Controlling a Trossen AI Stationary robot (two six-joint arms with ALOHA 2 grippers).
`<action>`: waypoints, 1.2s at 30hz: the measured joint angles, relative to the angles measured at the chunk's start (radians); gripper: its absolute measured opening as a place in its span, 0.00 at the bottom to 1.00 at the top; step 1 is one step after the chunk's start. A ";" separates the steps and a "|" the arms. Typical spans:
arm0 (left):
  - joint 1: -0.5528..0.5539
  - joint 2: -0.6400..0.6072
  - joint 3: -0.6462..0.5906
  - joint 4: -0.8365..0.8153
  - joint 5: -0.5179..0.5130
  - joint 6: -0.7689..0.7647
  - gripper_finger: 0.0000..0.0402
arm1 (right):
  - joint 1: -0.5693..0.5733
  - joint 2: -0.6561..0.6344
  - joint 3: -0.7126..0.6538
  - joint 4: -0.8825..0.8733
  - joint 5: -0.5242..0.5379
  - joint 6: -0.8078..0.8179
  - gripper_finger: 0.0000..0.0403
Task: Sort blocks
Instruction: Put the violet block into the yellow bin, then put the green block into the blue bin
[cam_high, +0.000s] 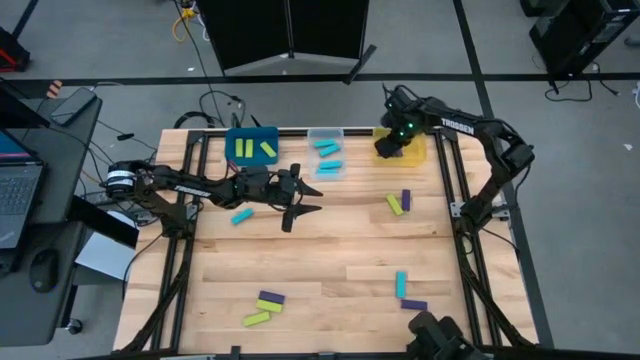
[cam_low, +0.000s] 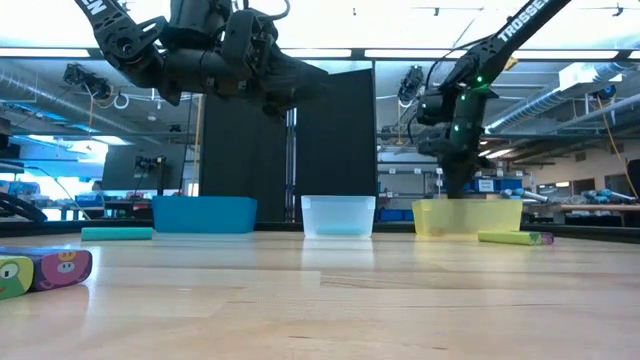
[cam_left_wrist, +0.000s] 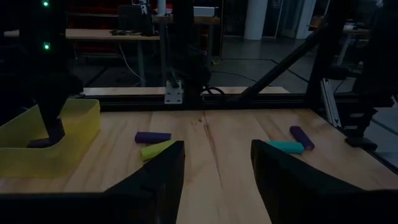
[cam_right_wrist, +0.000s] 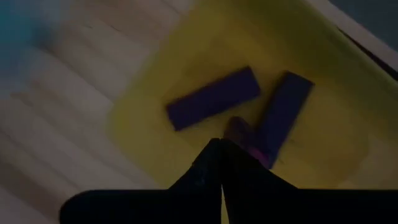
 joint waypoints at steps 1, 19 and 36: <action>0.000 0.000 0.000 -0.002 0.000 0.000 0.48 | -0.003 0.006 -0.001 -0.009 0.016 0.000 0.02; 0.002 -0.010 0.000 -0.031 -0.001 0.017 0.46 | 0.069 -0.120 -0.001 -0.115 0.124 0.000 0.04; -0.035 -0.113 0.000 -0.355 0.029 0.085 0.31 | 0.690 -0.413 -0.212 0.010 0.162 0.323 0.03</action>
